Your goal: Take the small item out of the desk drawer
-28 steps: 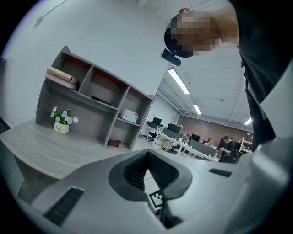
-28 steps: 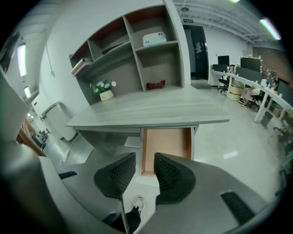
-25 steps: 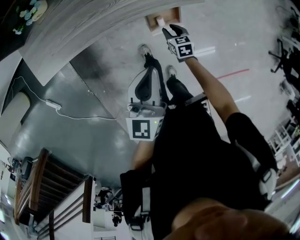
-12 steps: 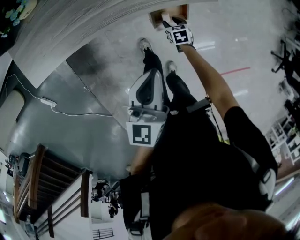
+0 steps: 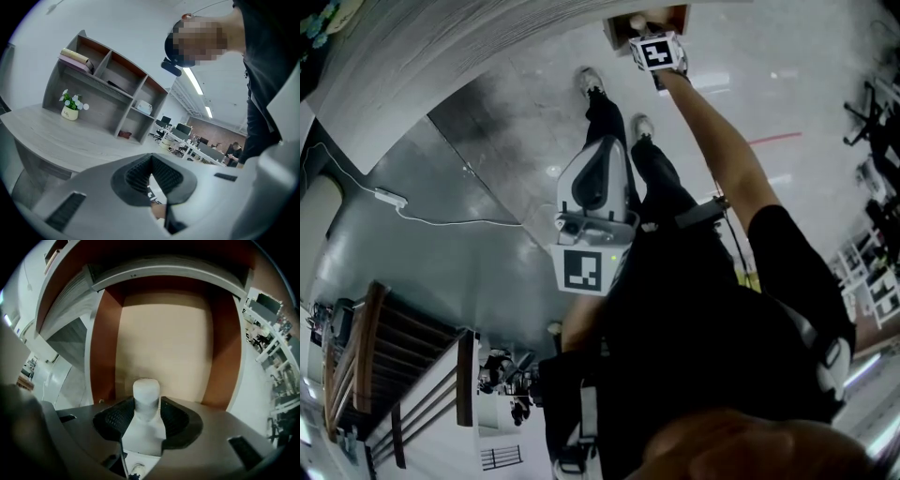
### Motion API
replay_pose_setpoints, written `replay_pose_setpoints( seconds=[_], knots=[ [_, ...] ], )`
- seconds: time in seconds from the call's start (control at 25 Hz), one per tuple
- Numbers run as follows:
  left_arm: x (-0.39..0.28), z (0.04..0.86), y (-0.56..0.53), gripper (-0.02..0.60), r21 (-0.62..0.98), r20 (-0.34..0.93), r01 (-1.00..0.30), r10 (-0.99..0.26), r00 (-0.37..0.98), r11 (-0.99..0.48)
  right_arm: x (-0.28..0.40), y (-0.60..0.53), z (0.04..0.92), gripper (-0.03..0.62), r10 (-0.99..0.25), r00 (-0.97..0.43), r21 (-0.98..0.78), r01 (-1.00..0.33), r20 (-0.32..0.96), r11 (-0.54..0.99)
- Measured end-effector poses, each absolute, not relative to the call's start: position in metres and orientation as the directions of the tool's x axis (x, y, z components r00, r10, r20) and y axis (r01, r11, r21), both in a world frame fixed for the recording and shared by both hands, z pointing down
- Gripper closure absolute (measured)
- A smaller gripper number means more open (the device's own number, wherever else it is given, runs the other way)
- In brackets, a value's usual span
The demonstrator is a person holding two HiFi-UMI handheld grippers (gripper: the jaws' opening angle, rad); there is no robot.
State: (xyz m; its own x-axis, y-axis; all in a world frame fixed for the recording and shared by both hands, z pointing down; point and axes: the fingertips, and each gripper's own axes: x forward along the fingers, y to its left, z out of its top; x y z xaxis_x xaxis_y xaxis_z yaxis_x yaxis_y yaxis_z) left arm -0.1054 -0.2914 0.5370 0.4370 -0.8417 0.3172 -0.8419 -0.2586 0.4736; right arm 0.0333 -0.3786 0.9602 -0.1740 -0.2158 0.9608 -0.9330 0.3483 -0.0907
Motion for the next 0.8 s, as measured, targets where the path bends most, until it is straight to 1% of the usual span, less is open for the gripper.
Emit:
replay_pose_setpoints(
  seconds=[0.08,0.16,0.48,0.64,0.8],
  knots=[
    [-0.107,0.538,-0.291,0.583,0.473,0.319,-0.842,-0.841,0.437,-0.258,0.035,-0.378,0.961,0.422,-0.206,-0.158,-0.081,-0.938,0.966,0.337],
    [-0.108,0.536,-0.291,0.583,0.474,0.316,-0.843,-0.844,0.433,-0.255,0.034,-0.377,0.959,0.437,-0.211,-0.161,-0.084,-0.939,0.964,0.334],
    [-0.103,0.523,-0.279,0.583,0.454,0.292,-0.848,-0.853,0.432,-0.274,0.029,-0.377,0.926,0.441,-0.272,-0.205,-0.105,-0.935,0.94,0.339],
    [-0.095,0.506,-0.268,0.583,0.441,0.268,-0.848,-0.859,0.436,-0.293,0.048,-0.384,0.897,0.441,-0.359,-0.159,-0.027,-0.938,0.92,0.345],
    [-0.084,0.485,-0.249,0.583,0.436,0.243,-0.85,-0.87,0.428,-0.297,0.052,-0.375,0.856,0.441,-0.403,-0.192,-0.055,-0.943,0.895,0.329]
  ],
)
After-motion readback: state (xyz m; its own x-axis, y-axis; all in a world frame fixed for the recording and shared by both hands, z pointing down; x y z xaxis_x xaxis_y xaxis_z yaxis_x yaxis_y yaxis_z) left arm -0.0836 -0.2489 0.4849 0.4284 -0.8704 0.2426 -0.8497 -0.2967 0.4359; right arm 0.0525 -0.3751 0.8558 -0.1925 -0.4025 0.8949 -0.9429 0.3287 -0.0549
